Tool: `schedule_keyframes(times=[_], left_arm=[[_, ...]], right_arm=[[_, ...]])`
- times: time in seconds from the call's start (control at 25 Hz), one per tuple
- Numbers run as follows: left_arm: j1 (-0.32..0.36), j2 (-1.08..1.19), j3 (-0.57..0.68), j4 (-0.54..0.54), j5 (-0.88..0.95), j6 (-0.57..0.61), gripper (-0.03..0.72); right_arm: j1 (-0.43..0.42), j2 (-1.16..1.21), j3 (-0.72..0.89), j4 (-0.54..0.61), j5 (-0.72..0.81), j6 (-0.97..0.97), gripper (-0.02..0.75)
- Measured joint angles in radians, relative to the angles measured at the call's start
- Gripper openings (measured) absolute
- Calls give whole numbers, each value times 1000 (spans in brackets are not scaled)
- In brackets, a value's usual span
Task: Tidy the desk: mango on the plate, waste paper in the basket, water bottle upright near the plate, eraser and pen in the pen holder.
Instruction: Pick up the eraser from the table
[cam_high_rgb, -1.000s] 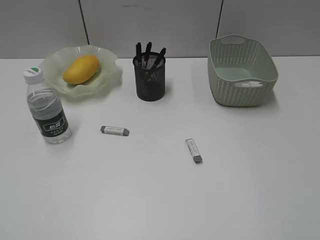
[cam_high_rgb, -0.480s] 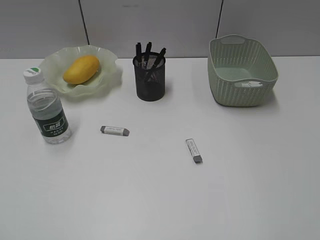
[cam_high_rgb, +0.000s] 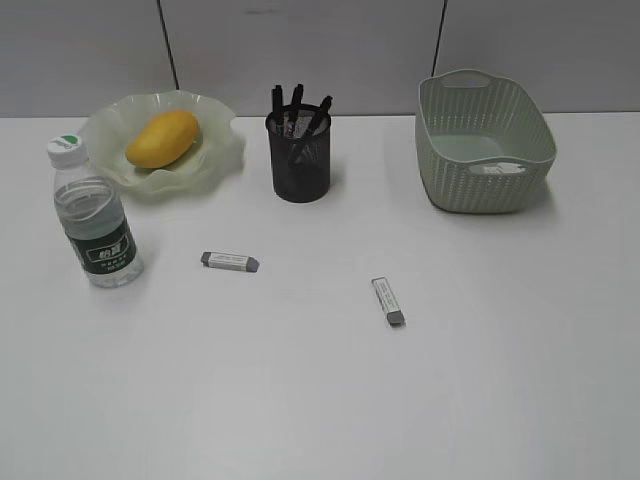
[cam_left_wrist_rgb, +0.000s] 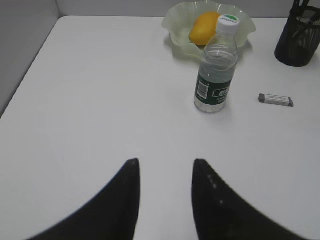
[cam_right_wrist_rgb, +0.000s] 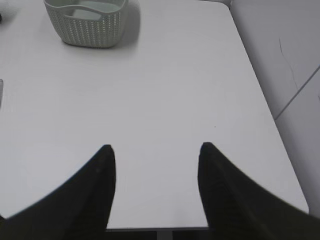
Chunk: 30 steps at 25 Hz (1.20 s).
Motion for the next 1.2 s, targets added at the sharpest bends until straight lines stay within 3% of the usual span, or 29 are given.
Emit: schedule_keyframes(times=[0.28, 0.64, 0.76, 0.96, 1.2], left_arm=[[0, 0, 0, 0, -1, 0, 271], [0, 0, 0, 0, -1, 0, 259], [0, 0, 0, 0, -1, 0, 251], [0, 0, 0, 0, -1, 0, 249], [0, 0, 0, 0, -1, 1, 246]], right_arm=[[0, 27, -1, 17, 0, -4, 421], [0, 393, -81, 64, -3, 49, 421], [0, 513, -157, 105, -21, 77, 453], [1, 751, -300, 158, 4, 103, 585], [56, 1068, -560, 179, 108, 151, 603]])
